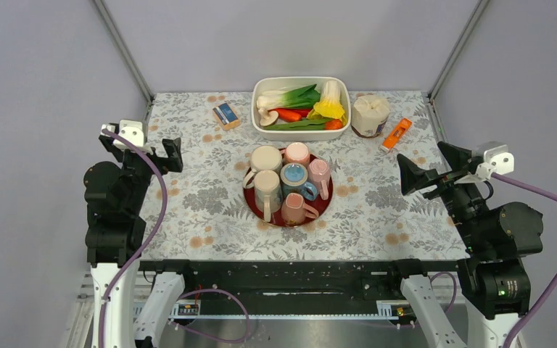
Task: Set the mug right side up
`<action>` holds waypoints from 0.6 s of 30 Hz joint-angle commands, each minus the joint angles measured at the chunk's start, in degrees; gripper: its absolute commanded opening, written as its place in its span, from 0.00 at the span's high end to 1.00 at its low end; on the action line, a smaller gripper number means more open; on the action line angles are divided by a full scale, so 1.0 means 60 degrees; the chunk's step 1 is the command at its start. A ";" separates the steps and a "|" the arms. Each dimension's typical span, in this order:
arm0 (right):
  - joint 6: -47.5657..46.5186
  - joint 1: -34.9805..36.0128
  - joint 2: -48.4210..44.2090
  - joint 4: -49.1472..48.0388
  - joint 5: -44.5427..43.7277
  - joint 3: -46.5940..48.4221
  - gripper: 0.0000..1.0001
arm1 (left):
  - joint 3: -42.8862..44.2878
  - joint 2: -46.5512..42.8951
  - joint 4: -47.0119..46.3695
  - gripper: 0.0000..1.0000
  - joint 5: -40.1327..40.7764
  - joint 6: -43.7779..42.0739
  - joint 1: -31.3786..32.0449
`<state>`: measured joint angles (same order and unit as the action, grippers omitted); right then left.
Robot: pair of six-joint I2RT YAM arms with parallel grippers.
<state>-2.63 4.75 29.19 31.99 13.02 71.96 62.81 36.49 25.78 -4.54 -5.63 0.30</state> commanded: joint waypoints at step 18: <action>-0.0195 -0.0045 0.0205 -0.0674 0.1405 0.0063 0.01 | -0.0240 0.0017 -0.0549 0.01 -0.0293 0.0226 -0.0049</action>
<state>-2.09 4.71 29.23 31.09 16.49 71.99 61.67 36.49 25.47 -5.34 -4.45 0.30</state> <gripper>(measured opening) 0.985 0.988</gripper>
